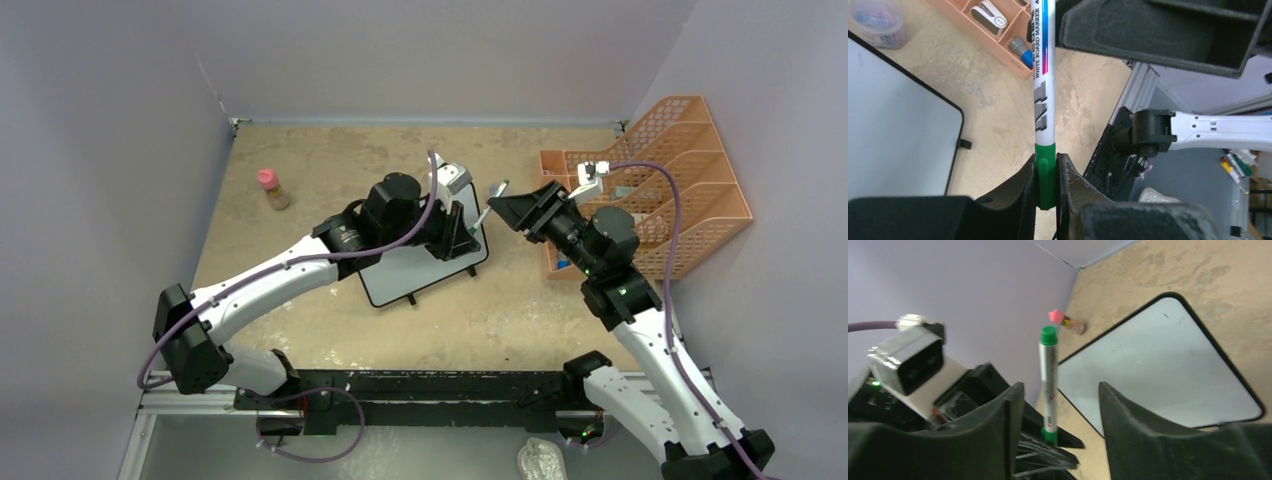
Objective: Write a sentence on the whiteboard
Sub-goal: Open the whiteboard marker at the center of the board.
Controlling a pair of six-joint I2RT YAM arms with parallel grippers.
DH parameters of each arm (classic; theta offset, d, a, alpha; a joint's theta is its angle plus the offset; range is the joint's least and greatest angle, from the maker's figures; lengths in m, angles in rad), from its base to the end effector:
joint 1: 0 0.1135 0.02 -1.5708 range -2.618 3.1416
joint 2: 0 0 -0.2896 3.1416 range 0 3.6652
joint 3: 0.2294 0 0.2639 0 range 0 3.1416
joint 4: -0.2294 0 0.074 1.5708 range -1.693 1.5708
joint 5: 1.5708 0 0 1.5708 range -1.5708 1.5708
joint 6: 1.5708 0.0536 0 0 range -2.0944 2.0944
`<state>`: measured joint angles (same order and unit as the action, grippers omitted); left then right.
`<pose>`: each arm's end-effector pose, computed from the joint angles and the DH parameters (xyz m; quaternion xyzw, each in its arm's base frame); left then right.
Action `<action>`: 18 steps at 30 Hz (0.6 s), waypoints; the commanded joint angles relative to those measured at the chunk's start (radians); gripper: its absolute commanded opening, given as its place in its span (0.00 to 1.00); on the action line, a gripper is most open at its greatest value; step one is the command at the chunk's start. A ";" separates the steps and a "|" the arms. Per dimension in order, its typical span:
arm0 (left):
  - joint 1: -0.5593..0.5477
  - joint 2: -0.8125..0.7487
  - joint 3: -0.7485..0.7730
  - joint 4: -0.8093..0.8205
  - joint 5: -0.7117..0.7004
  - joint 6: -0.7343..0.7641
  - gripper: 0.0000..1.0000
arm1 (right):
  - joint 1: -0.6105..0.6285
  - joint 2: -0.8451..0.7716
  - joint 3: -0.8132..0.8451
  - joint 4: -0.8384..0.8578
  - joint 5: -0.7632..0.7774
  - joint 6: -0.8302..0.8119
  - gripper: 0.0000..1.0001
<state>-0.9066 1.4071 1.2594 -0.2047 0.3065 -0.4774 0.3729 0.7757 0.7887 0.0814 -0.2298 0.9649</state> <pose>0.2050 -0.2881 0.3776 0.2580 0.7733 -0.4572 0.3555 0.1772 0.0824 0.3915 0.1139 0.6642 0.5162 0.5286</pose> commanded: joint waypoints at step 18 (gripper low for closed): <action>-0.006 -0.220 0.048 -0.412 -0.045 0.705 0.00 | 0.002 0.181 0.385 -0.439 -0.448 -0.469 0.77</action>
<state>-0.9066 1.2076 1.2663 -0.5743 0.2485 0.0952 0.3729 0.9333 1.1187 -0.3088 -0.5426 0.5735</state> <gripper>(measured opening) 0.131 0.681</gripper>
